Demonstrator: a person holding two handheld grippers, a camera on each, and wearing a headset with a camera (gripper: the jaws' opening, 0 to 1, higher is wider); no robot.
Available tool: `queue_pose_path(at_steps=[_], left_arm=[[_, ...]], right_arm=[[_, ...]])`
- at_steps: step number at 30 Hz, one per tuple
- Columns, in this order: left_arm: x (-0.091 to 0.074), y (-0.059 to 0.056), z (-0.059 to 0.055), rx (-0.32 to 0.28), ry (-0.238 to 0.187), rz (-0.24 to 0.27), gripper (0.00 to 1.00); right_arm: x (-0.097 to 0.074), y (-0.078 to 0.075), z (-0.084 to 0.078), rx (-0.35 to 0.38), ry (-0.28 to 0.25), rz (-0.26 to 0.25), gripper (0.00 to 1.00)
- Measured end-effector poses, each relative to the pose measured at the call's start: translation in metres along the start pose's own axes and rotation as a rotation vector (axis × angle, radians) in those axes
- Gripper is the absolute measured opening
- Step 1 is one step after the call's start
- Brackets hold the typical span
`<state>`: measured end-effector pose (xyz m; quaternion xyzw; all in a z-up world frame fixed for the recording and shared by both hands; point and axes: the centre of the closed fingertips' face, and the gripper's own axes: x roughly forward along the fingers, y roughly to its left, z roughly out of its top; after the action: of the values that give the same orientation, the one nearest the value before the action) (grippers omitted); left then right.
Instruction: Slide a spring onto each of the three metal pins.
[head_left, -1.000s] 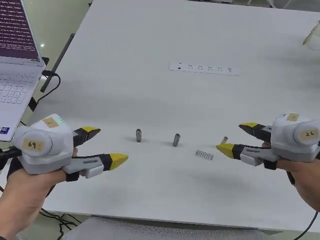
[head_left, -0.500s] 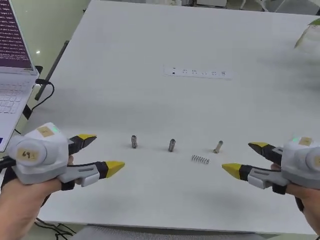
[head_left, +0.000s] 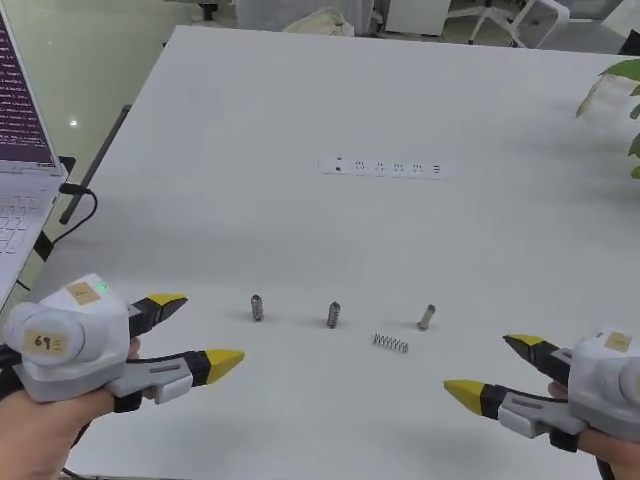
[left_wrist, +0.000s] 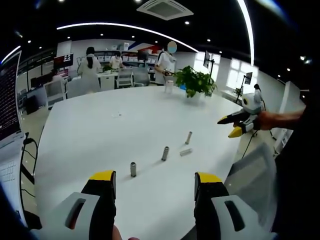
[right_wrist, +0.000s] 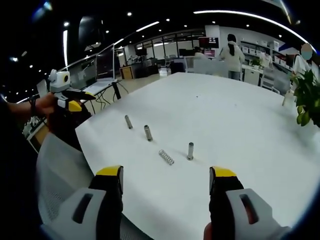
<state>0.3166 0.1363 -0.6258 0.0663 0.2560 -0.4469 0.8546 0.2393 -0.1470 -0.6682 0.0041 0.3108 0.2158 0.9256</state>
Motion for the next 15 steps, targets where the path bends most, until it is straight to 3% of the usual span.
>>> queue_pose_path(at_steps=[15], left_arm=[[0.016, -0.022, 0.000, 0.028, 0.025, -0.040, 0.59]], right_arm=[[-0.006, 0.004, -0.014, -0.007, 0.027, 0.018, 0.72]])
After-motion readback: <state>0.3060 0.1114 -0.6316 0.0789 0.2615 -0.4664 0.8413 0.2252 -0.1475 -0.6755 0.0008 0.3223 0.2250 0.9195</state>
